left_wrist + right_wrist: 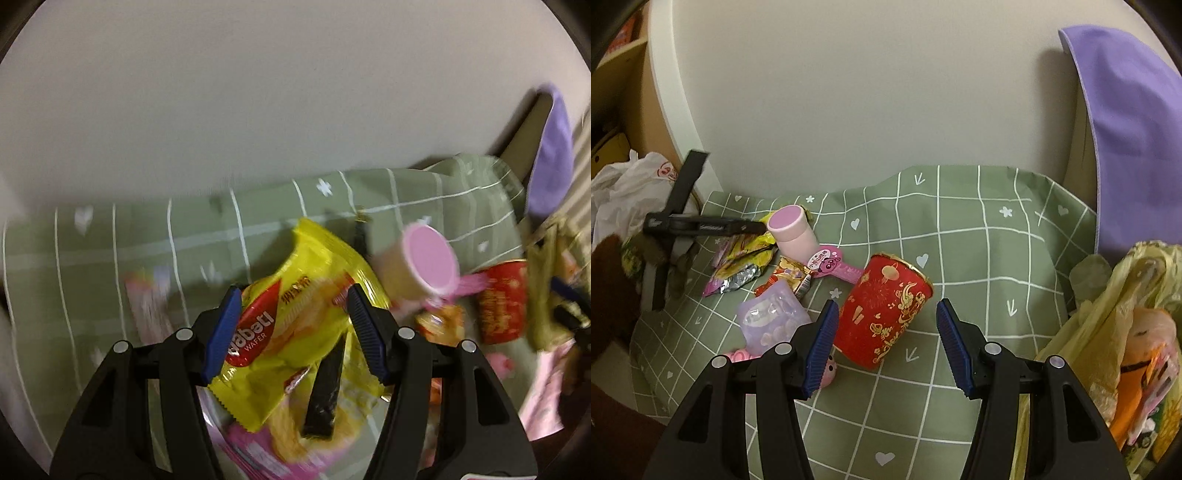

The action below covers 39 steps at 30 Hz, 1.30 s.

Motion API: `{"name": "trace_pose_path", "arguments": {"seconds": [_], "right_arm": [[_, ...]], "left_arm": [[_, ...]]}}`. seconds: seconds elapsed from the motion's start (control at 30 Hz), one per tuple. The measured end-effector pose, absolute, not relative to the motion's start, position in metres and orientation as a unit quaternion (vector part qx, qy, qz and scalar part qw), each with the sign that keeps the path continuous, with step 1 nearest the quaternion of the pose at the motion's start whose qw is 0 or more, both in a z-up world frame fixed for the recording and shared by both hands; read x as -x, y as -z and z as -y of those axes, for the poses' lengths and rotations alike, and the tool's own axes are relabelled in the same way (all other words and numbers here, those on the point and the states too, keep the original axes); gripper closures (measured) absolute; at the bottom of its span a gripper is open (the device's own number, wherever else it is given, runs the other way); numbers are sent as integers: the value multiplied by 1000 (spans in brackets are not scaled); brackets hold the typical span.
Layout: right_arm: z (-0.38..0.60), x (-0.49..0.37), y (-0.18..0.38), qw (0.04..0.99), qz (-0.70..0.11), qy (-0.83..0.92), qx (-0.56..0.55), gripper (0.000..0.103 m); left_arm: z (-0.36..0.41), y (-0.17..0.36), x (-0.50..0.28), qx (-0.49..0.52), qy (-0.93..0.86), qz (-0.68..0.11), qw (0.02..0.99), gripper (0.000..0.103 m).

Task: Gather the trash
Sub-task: 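Grasp the pink candy stick with the left tool while the right tool grasps the clear packet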

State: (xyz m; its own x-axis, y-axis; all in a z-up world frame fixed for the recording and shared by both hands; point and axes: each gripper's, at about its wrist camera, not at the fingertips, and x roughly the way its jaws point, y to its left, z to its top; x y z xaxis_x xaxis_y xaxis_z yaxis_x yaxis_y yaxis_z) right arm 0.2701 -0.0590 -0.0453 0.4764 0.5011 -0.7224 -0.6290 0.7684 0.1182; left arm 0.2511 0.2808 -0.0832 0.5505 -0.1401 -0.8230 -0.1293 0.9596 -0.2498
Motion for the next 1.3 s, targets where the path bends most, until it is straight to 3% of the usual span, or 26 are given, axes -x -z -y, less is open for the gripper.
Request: {"name": "trace_pose_path", "arguments": {"seconds": [0.33, 0.7, 0.77, 0.93, 1.3], "right_arm": [[-7, -252, 67, 808, -406, -417, 89, 51], [-78, -270, 103, 774, -412, -444, 184, 51], [-79, -278, 107, 755, -440, -457, 167, 54], [-69, -263, 111, 733, -459, -471, 171, 94], [-21, -256, 68, 797, -420, -420, 109, 100]], "left_arm": [[-264, 56, -158, 198, -93, -411, 885, 46], [-265, 70, -100, 196, -116, -420, 878, 46], [-266, 73, -95, 199, -117, -419, 878, 46], [-271, 75, -96, 196, -112, -419, 880, 46], [-293, 65, -151, 186, -130, -394, 891, 46]]}}
